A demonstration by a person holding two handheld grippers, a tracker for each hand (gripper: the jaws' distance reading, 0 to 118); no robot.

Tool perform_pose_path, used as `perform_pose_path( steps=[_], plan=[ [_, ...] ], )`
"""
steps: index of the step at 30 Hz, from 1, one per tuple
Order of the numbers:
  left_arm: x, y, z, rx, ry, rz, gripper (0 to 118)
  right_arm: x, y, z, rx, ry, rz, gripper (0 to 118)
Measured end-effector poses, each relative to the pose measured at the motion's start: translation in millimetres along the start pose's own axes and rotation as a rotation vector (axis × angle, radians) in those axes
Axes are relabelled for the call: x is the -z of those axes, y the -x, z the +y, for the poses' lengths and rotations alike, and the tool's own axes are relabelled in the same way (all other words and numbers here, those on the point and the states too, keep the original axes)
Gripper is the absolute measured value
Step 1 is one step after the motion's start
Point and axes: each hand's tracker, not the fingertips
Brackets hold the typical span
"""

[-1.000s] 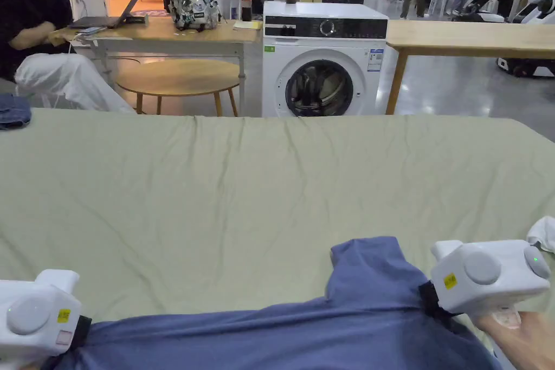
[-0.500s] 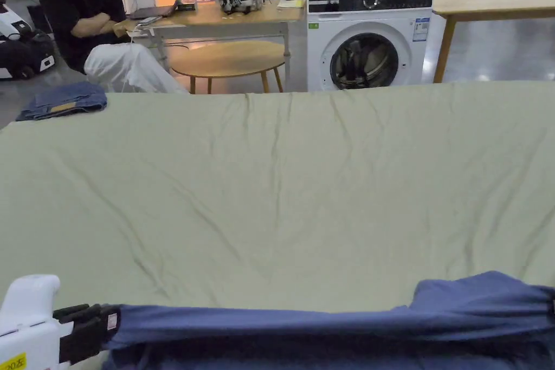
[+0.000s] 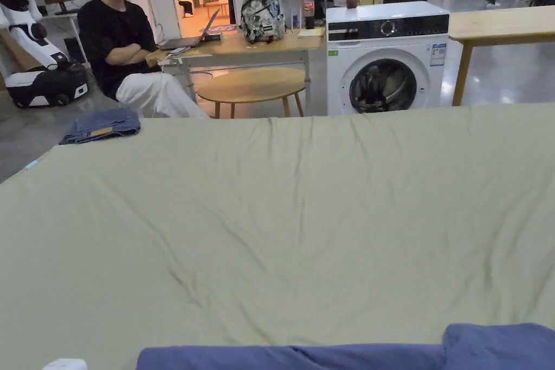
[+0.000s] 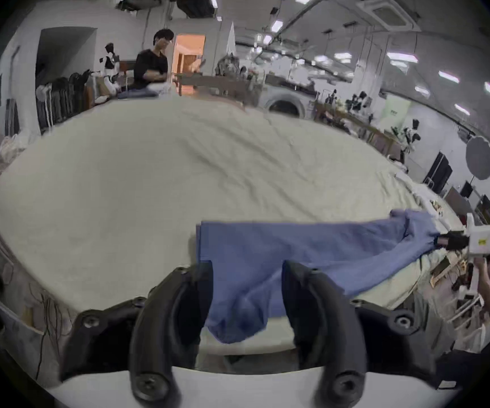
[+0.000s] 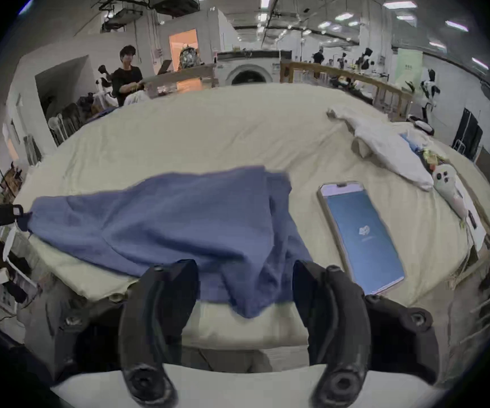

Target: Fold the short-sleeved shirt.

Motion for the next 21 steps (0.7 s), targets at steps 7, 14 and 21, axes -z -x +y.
perform_pose_path(
  steps=[7,14,21],
  plan=[
    [-74.3,-47.9,41.0,0.047,-0.292,-0.017,61,-65.6,29.9,38.2,-0.007,-0.274,0.071,70],
    [-88.8,-72.8,51.2,0.081,-0.277,-0.043,0,-65.0,71.1,53.0,-0.100,-0.310,0.131,0],
    [-37.3,11.0,33.8,-0.135,-0.078,-0.026,40,-65.0,81.4,46.3,-0.092,-0.269,0.189,0]
  ],
)
